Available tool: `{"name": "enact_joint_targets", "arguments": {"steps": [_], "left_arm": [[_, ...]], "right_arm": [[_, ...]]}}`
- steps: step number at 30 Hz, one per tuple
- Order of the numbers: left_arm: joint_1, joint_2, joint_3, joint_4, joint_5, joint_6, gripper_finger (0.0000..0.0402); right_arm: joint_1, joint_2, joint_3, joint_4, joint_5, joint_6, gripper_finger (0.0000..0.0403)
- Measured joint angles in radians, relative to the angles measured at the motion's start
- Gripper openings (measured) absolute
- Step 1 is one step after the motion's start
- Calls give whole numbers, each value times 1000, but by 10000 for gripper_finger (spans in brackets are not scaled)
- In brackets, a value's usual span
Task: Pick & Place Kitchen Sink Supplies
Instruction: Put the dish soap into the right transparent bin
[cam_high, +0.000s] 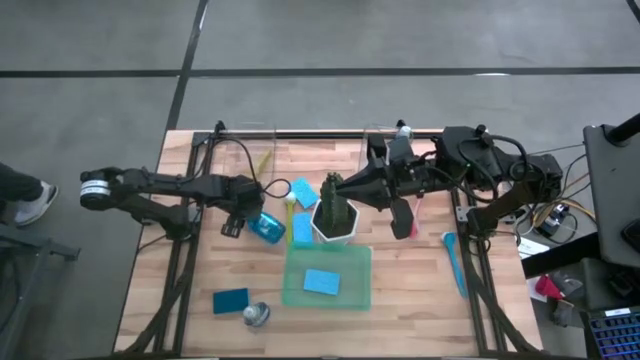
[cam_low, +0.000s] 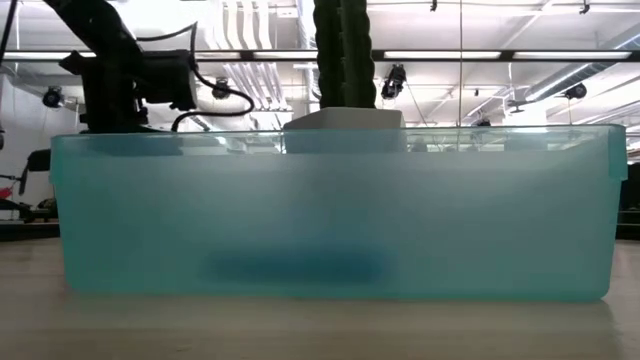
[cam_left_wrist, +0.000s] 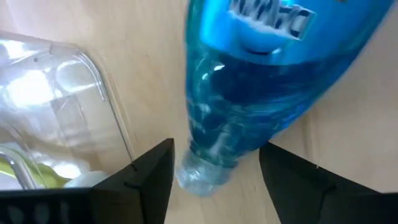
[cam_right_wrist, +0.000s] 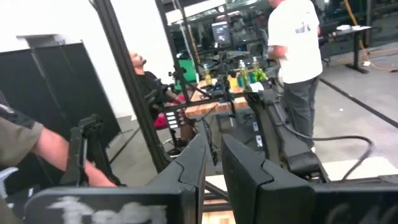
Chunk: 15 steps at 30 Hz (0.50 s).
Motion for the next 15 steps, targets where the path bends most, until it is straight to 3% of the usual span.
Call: {"name": "enact_joint_targets", "arguments": {"steps": [10,15], "left_arm": [[0,-1,-41,11,27,8,123],[1,0,-17,-35,54,1,92]], "right_arm": [[0,1,0,0,7,8,50],[0,1,0,0,7,6,50]]}}
